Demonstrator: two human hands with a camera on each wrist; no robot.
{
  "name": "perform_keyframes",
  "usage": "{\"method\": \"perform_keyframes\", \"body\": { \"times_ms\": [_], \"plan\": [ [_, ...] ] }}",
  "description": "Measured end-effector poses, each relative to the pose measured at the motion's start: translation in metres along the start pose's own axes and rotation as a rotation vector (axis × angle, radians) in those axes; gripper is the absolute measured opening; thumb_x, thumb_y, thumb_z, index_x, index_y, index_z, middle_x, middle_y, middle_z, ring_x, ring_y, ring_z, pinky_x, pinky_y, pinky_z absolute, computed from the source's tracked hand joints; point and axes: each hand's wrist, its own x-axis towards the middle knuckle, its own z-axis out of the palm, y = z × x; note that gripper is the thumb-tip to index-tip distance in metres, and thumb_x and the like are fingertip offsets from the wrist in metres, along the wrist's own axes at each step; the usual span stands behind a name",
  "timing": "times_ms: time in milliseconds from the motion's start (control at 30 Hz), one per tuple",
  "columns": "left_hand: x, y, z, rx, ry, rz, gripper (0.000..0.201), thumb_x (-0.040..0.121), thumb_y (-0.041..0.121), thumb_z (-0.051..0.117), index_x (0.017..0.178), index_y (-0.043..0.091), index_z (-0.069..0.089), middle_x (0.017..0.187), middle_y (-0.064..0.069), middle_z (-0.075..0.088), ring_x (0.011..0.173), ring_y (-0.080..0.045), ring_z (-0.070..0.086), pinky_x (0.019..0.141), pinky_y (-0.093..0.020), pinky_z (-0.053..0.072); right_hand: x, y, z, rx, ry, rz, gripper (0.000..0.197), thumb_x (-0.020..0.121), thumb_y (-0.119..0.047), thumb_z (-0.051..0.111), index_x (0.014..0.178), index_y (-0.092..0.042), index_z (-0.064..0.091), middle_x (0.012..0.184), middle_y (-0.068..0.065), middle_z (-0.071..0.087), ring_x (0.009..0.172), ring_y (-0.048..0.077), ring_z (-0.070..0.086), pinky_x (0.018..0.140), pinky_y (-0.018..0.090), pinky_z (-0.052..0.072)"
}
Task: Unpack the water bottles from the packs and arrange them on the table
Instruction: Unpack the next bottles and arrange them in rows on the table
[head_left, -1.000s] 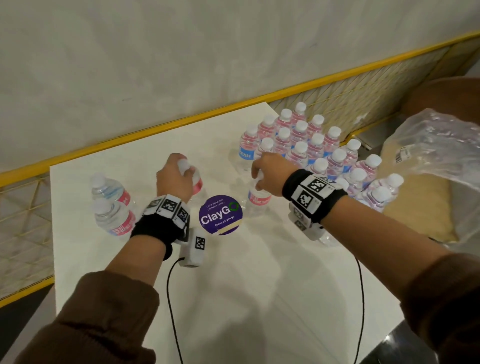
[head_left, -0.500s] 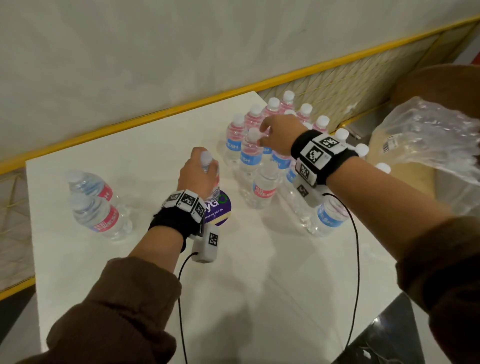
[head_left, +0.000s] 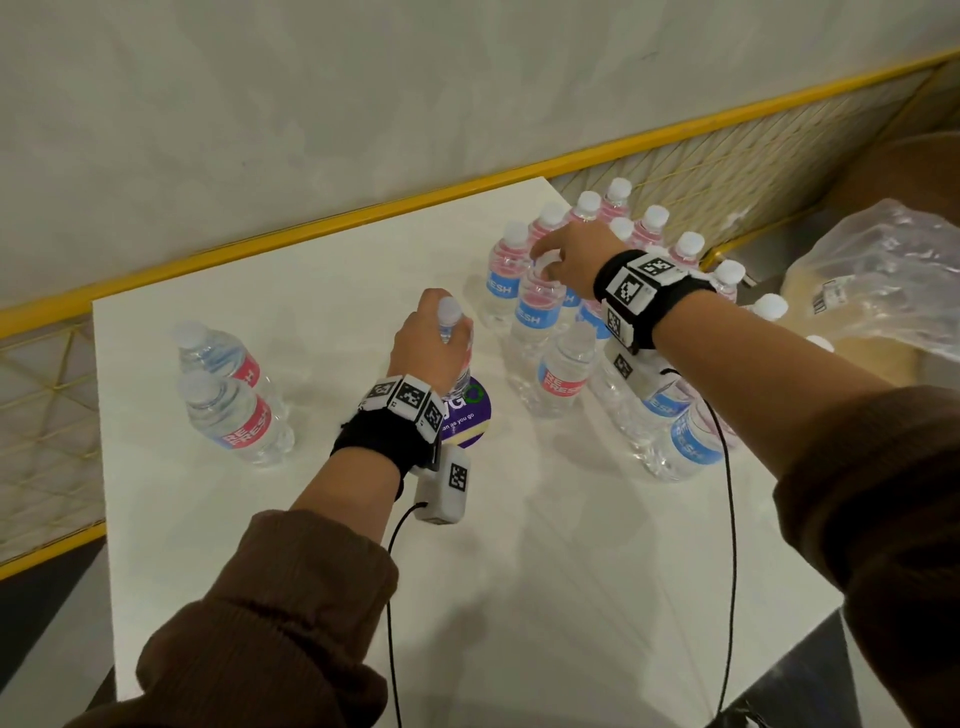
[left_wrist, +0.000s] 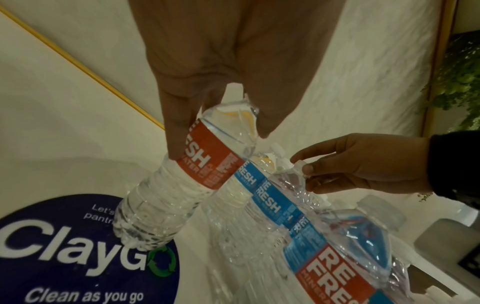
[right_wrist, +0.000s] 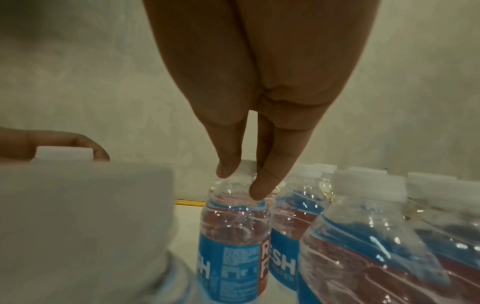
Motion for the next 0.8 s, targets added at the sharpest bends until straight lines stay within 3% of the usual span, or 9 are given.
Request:
{"method": "perform_keyframes", "body": {
  "times_ms": [133, 233, 300, 367, 433, 500, 567, 667, 800],
  "plan": [
    [0.002, 0.001, 0.000, -0.004, -0.006, 0.007, 0.032, 0.094, 0.029, 0.049, 0.121, 0.013, 0.044, 0.111, -0.015, 0.060, 0.102, -0.036, 0.057, 0.079, -0.033, 0.042, -0.004, 0.000, -0.001, 0.017, -0.013, 0.010, 0.038, 0.093, -0.018, 0.053, 0.131, -0.019, 0.054, 0.129, 0.013, 0.056, 0.116, 0.030, 0.053, 0.094, 0.032, 0.042],
    [0.007, 0.004, -0.003, 0.031, -0.032, -0.021, 0.041, 0.090, 0.034, 0.056, 0.125, 0.016, 0.044, 0.119, -0.015, 0.056, 0.109, -0.034, 0.056, 0.086, -0.033, 0.045, -0.014, 0.003, 0.001, 0.115, 0.047, 0.044, 0.049, 0.094, -0.026, 0.052, 0.141, -0.020, 0.041, 0.139, 0.011, 0.049, 0.124, 0.028, 0.048, 0.102, 0.036, 0.039],
    [0.013, 0.010, -0.009, 0.044, 0.024, -0.004, 0.055, 0.085, 0.042, 0.062, 0.131, 0.020, 0.042, 0.132, -0.013, 0.047, 0.121, -0.030, 0.048, 0.101, -0.038, 0.041, -0.030, 0.006, 0.006, 0.296, 0.204, 0.069, 0.050, 0.094, -0.029, 0.053, 0.141, -0.017, 0.039, 0.138, 0.010, 0.049, 0.124, 0.026, 0.049, 0.102, 0.035, 0.039],
    [0.022, 0.022, -0.016, 0.031, 0.121, 0.106, 0.055, 0.085, 0.040, 0.062, 0.133, 0.018, 0.043, 0.138, -0.009, 0.043, 0.129, -0.025, 0.040, 0.107, -0.034, 0.033, -0.055, 0.009, 0.020, 0.485, 0.398, 0.061, 0.046, 0.093, -0.028, 0.054, 0.137, -0.016, 0.044, 0.134, 0.009, 0.052, 0.120, 0.023, 0.051, 0.100, 0.036, 0.043],
    [0.035, 0.040, -0.019, 0.032, 0.146, 0.203, 0.045, 0.089, 0.030, 0.059, 0.130, 0.016, 0.047, 0.138, -0.006, 0.045, 0.129, -0.022, 0.041, 0.104, -0.027, 0.030, -0.088, 0.012, 0.047, 0.622, 0.557, 0.034, 0.042, 0.093, -0.025, 0.055, 0.132, -0.015, 0.047, 0.128, 0.006, 0.054, 0.116, 0.020, 0.053, 0.097, 0.036, 0.046],
    [0.051, 0.057, -0.018, 0.076, 0.071, 0.208, 0.038, 0.091, 0.022, 0.055, 0.129, 0.018, 0.048, 0.137, -0.005, 0.046, 0.126, -0.020, 0.045, 0.097, -0.022, 0.031, -0.124, 0.015, 0.088, 0.706, 0.644, 0.047, 0.037, 0.091, -0.018, 0.058, 0.126, -0.011, 0.051, 0.118, 0.004, 0.056, 0.108, 0.018, 0.055, 0.092, 0.037, 0.049],
    [0.066, 0.067, -0.014, 0.174, -0.059, 0.162, 0.041, 0.093, 0.020, 0.052, 0.133, 0.020, 0.044, 0.137, -0.008, 0.045, 0.123, -0.023, 0.047, 0.092, -0.023, 0.033, -0.156, 0.019, 0.135, 0.773, 0.564, 0.153, 0.037, 0.088, -0.016, 0.062, 0.123, -0.013, 0.051, 0.115, 0.002, 0.054, 0.106, 0.017, 0.055, 0.092, 0.041, 0.049],
    [0.083, 0.073, -0.004, 0.360, -0.206, 0.139, 0.049, 0.093, 0.016, 0.049, 0.140, 0.023, 0.038, 0.139, -0.012, 0.044, 0.124, -0.029, 0.047, 0.097, -0.032, 0.038, -0.184, 0.028, 0.187, 0.772, 0.270, 0.292, 0.048, 0.086, -0.020, 0.065, 0.130, -0.020, 0.047, 0.125, 0.001, 0.048, 0.117, 0.019, 0.051, 0.100, 0.041, 0.045],
    [0.099, 0.077, 0.010, 0.494, -0.277, 0.170, 0.058, 0.093, 0.008, 0.045, 0.146, 0.025, 0.030, 0.145, -0.014, 0.041, 0.129, -0.032, 0.043, 0.101, -0.035, 0.037, -0.177, 0.027, 0.185, 0.971, 0.137, 0.333, 0.069, 0.083, -0.029, 0.068, 0.141, -0.032, 0.031, 0.139, -0.002, 0.039, 0.118, 0.014, 0.050, 0.097, 0.035, 0.049]
  ]
}}
